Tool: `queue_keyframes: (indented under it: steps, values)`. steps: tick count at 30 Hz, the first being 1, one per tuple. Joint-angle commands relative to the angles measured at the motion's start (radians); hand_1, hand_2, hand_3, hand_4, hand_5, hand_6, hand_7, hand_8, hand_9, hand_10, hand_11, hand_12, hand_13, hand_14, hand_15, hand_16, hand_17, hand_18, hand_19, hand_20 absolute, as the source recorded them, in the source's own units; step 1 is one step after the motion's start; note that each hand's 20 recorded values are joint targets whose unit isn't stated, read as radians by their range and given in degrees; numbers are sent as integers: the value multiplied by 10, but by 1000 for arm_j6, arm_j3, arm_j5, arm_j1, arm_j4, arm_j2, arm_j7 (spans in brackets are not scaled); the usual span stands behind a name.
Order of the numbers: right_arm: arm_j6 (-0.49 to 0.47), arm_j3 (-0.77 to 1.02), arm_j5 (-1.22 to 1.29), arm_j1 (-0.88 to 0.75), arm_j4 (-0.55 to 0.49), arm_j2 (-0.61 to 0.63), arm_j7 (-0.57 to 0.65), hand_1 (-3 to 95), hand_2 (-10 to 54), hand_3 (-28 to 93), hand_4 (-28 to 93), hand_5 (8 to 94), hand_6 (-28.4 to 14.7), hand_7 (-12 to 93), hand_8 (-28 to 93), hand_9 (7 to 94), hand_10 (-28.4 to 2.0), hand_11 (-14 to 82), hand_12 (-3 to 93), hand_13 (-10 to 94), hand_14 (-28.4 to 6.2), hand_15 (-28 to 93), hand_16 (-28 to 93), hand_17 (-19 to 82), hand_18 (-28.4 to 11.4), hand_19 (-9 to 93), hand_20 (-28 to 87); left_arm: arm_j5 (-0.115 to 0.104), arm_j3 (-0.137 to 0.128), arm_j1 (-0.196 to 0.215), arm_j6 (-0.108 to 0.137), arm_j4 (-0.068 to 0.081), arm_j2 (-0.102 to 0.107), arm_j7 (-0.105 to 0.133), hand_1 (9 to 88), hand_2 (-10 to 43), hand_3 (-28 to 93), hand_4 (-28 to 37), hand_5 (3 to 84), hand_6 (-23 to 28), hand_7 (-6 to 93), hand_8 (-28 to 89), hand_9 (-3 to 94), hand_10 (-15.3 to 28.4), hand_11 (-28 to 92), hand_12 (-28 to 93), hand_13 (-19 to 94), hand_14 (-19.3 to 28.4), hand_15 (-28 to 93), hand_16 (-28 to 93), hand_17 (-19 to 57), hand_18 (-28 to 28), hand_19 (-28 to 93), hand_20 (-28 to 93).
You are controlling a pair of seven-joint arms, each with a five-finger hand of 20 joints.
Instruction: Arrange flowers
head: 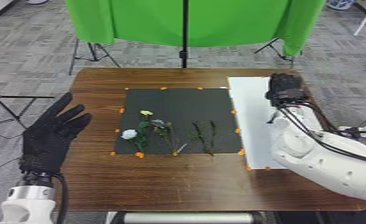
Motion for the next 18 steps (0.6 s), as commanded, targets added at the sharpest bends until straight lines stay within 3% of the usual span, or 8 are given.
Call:
queue_keyframes:
  steps: [1, 8, 12, 18]
  values:
    - [-280, 249, 70, -135, -57, 14, 23, 351, -95, 806, -283, 615, -4, 180, -137, 751, -142, 292, 164, 692, -91, 646, 135, 283, -241, 921, 413, -7, 4, 22, 6, 3, 9, 18, 241, 57, 798, -239, 360, 82, 127, -97, 348, 192, 229, 112, 271, 275, 513, -73, -57, 284, 527, 254]
    - [-441, 371, 150, -212, -62, -21, -9, 308, -95, 789, -283, 525, -15, 153, -124, 698, -187, 224, 145, 636, -127, 645, 121, 248, -275, 909, 448, -4, 7, 15, -1, 7, 6, 15, 241, 56, 799, -239, 361, 82, 126, -97, 348, 192, 229, 111, 271, 275, 513, -73, -57, 284, 525, 255]
    - [-462, 379, 147, -226, -43, -44, -21, 306, -95, 788, -283, 508, -13, 153, -123, 682, -192, 218, 146, 621, -128, 651, 116, 241, -279, 903, 465, -6, 9, 13, 2, 7, 9, 20, 242, 56, 798, -239, 361, 83, 125, -96, 348, 192, 228, 111, 271, 276, 513, -73, -57, 284, 525, 256]
    - [-500, 363, 182, -218, 4, -72, -23, 313, -95, 790, -282, 503, -4, 154, -122, 673, -192, 216, 144, 616, -127, 657, 107, 241, -279, 892, 490, -3, 8, 4, -4, 10, 4, 8, 241, 57, 798, -239, 362, 83, 126, -96, 348, 192, 229, 112, 270, 275, 512, -73, -57, 284, 525, 257]
